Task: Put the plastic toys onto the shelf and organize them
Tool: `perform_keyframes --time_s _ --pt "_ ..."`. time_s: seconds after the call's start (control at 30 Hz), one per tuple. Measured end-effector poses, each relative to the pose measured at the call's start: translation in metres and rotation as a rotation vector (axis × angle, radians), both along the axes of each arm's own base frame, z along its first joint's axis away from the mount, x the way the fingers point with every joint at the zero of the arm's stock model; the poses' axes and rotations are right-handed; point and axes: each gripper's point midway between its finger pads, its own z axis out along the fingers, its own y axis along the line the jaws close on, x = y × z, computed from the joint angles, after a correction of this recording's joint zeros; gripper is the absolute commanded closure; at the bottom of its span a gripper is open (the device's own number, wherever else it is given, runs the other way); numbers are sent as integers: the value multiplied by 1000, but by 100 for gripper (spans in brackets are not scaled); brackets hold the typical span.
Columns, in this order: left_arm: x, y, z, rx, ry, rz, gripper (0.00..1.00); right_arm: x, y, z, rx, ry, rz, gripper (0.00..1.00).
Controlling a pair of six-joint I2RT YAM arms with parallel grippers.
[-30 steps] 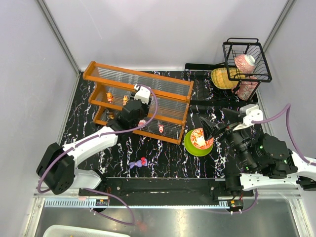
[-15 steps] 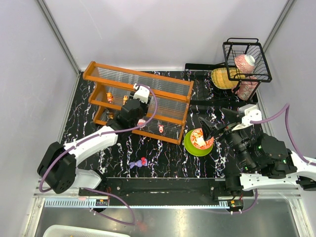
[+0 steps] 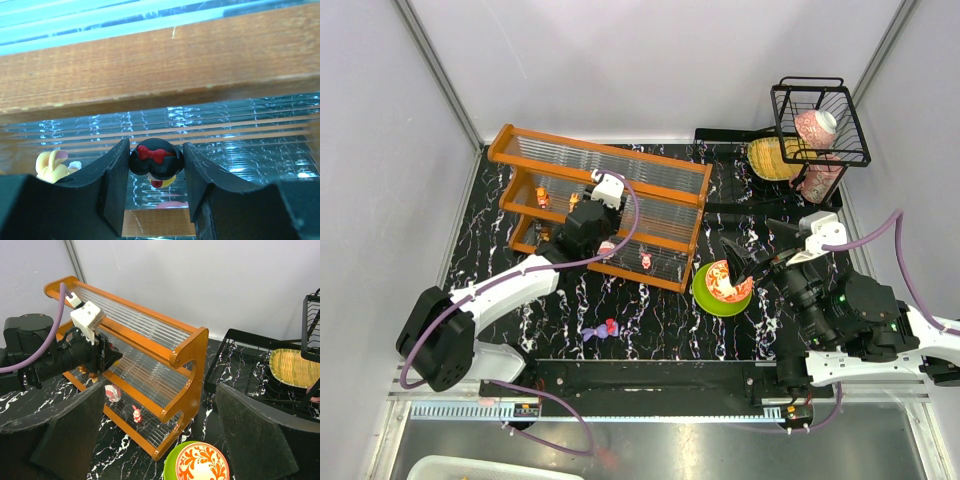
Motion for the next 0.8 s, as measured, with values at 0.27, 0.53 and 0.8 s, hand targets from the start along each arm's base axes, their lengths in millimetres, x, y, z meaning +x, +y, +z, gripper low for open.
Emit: perform_keyframes --time_s 0.27,0.53,0.8 --pt "0 0 0 -1 0 0 64 0 0 0 -1 0 0 4" --pt "0 0 0 -1 0 1 56 0 1 -1 -3 0 0 4" --pt "0 0 0 -1 2 2 48 0 1 -1 -1 1 1 4"
